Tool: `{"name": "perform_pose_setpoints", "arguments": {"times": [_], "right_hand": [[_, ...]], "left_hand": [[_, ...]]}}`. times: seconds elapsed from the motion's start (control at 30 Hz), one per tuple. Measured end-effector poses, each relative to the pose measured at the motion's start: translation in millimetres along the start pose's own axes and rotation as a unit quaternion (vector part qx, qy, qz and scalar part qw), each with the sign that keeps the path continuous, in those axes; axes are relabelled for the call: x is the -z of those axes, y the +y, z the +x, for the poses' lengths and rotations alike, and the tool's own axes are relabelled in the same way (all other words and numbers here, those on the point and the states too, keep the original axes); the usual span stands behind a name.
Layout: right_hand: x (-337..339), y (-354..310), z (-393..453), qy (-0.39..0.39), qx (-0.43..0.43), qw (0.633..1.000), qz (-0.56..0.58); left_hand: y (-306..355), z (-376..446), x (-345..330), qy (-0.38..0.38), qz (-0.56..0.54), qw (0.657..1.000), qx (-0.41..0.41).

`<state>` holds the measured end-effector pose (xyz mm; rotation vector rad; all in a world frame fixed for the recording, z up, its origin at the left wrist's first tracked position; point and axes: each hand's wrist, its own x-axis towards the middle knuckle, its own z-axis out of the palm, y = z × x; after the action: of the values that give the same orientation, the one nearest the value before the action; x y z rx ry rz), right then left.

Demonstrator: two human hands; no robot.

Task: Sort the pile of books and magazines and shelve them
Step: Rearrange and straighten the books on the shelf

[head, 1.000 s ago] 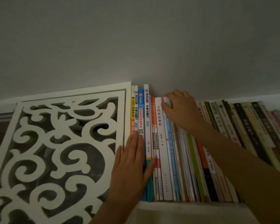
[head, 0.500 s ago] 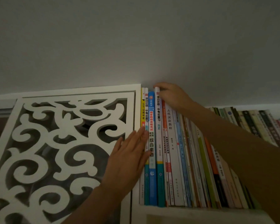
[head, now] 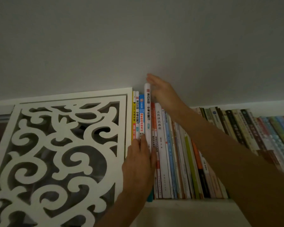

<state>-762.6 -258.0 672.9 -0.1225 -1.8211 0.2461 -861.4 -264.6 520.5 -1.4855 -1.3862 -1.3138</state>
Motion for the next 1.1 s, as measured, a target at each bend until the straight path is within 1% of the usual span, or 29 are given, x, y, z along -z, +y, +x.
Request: {"name": "perform_pose_setpoints", "arguments": {"times": [0.07, 0.13, 0.17, 0.2, 0.27, 0.3, 0.4, 0.47, 0.53, 0.6, 0.67, 0.83, 1.0, 1.1], "right_hand": [[-2, 8, -28, 0.01, -0.005, 0.998, 0.061], [-6, 23, -61, 0.022, 0.017, 0.997, 0.074], [-9, 30, -75, 0.019, 0.032, 0.998, 0.046], [-11, 39, -86, 0.009, 0.039, 0.999, -0.011], [-18, 60, -100, -0.008, 0.04, 0.992, -0.12], [-22, 67, -106, -0.012, 0.034, 0.988, -0.149], [-30, 79, -115, -0.011, 0.031, 0.983, -0.179], [-33, 83, -118, -0.01, 0.044, 0.975, -0.219], [-32, 85, -117, -0.004, 0.05, 0.969, -0.242], [-32, 86, -116, -0.004, 0.051, 0.966, -0.253], [-33, 86, -115, -0.002, 0.053, 0.96, -0.274], [-29, 89, -116, -0.01, 0.067, 0.937, -0.342], [-30, 96, -115, -0.001, 0.081, 0.93, -0.359], [-27, 94, -114, -0.034, 0.062, 0.923, -0.378]], "left_hand": [[5, 2, 7, -0.016, -0.013, 1.0, 0.0], [7, 2, 17, -0.005, -0.024, 1.0, -0.009], [9, 2, 21, 0.003, -0.035, 0.999, -0.012], [10, 0, 25, 0.008, -0.046, 0.999, -0.013], [13, -5, 34, 0.023, -0.063, 0.998, -0.011], [14, -8, 38, 0.034, -0.066, 0.997, -0.011], [22, -13, 48, 0.074, -0.081, 0.994, -0.013], [25, -15, 49, 0.094, -0.088, 0.991, 0.021], [28, -14, 46, 0.086, -0.111, 0.987, 0.079], [31, -15, 42, 0.064, -0.144, 0.982, 0.103], [33, -15, 43, 0.059, -0.148, 0.982, 0.103], [35, -23, 54, 0.08, -0.151, 0.979, 0.108], [34, -35, 75, 0.092, -0.136, 0.982, 0.097], [34, -42, 96, 0.081, -0.136, 0.982, 0.105]]}}
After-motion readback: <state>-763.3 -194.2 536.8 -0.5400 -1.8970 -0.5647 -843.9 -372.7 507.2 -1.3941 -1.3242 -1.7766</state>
